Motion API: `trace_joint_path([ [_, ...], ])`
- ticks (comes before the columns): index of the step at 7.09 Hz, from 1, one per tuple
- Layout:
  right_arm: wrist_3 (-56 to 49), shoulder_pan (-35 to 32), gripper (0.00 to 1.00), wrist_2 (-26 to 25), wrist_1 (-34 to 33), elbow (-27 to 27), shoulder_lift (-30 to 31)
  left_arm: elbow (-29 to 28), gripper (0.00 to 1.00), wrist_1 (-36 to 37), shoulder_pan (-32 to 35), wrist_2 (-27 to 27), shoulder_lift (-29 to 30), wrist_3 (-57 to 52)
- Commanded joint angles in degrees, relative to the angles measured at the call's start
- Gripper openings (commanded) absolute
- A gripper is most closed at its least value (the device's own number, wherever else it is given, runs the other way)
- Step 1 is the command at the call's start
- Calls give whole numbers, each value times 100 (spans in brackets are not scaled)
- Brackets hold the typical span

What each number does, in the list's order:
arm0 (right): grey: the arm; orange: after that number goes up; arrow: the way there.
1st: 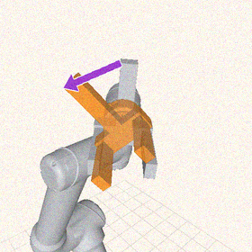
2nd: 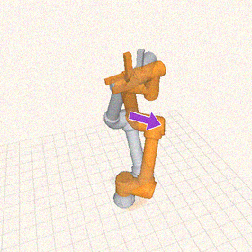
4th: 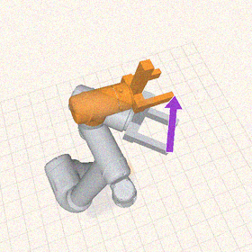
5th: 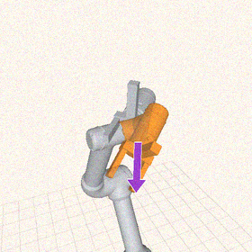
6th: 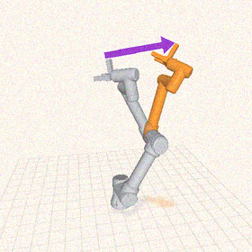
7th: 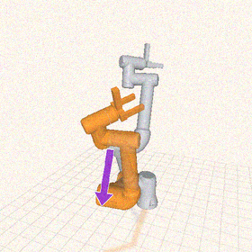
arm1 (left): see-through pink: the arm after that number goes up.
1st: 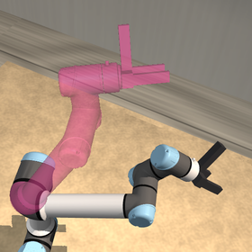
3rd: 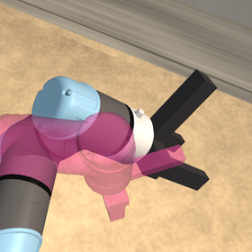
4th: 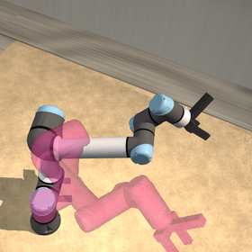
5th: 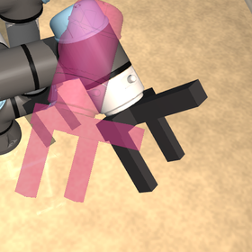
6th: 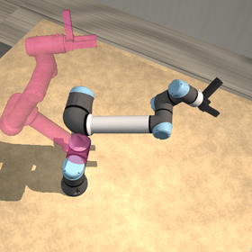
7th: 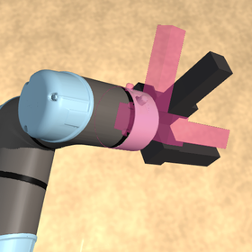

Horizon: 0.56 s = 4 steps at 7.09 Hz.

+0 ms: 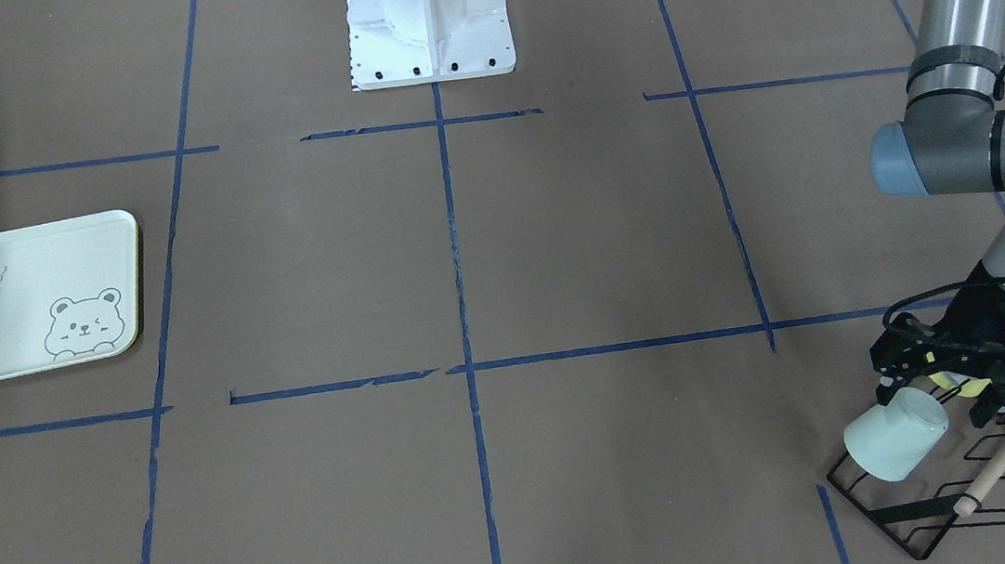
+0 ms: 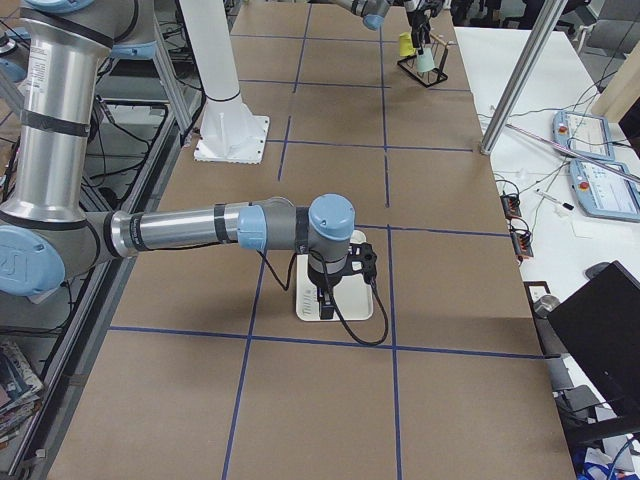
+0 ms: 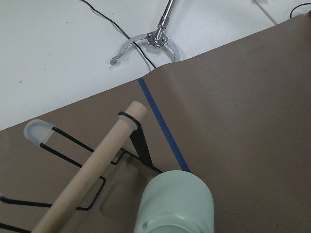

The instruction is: Left arm grabs green cup and hands to right arm on tray

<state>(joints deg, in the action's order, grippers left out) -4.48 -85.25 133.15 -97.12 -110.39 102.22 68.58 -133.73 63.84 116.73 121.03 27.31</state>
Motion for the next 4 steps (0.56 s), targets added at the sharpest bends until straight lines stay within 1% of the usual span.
trace_joint_path([
  [1, 0, 0, 100, 0, 0, 0, 0, -38, 100, -4, -64, -115, 0, 11],
  [4, -9, 0, 100, 0, 0, 9, 0, -143, 100, -4, -82, -115, 8, 11],
])
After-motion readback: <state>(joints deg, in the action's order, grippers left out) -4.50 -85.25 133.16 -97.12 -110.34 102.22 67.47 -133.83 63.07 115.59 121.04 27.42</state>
